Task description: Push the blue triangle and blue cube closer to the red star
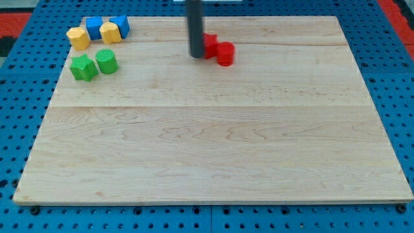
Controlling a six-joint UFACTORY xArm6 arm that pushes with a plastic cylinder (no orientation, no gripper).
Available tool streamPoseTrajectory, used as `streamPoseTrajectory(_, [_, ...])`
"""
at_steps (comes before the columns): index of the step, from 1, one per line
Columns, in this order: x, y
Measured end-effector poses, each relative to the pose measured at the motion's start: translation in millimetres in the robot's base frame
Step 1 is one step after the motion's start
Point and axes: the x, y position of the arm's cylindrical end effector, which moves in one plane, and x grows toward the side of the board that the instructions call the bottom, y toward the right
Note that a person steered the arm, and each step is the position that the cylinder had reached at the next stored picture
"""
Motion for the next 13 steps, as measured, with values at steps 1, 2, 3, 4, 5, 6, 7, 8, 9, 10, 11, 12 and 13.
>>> streamPoseTrajectory(1, [44.7,7.2])
streamPoseTrajectory(2, [134.8,-23.3])
streamPoseTrajectory(3, [174.7,-169.0])
streamPoseTrajectory(4, [157.6,-312.9])
streamPoseTrajectory(5, [154.1,-319.1])
streamPoseTrajectory(6, [75.1,-316.0])
streamPoseTrajectory(7, [-13.6,-308.4])
streamPoseTrajectory(8, [-48.5,-320.2])
streamPoseTrajectory(9, [-48.7,-320.3])
streamPoseTrajectory(10, [-77.0,-320.2])
streamPoseTrajectory(11, [-96.2,-320.2])
streamPoseTrajectory(12, [-92.6,-296.2])
streamPoseTrajectory(13, [-91.3,-230.5])
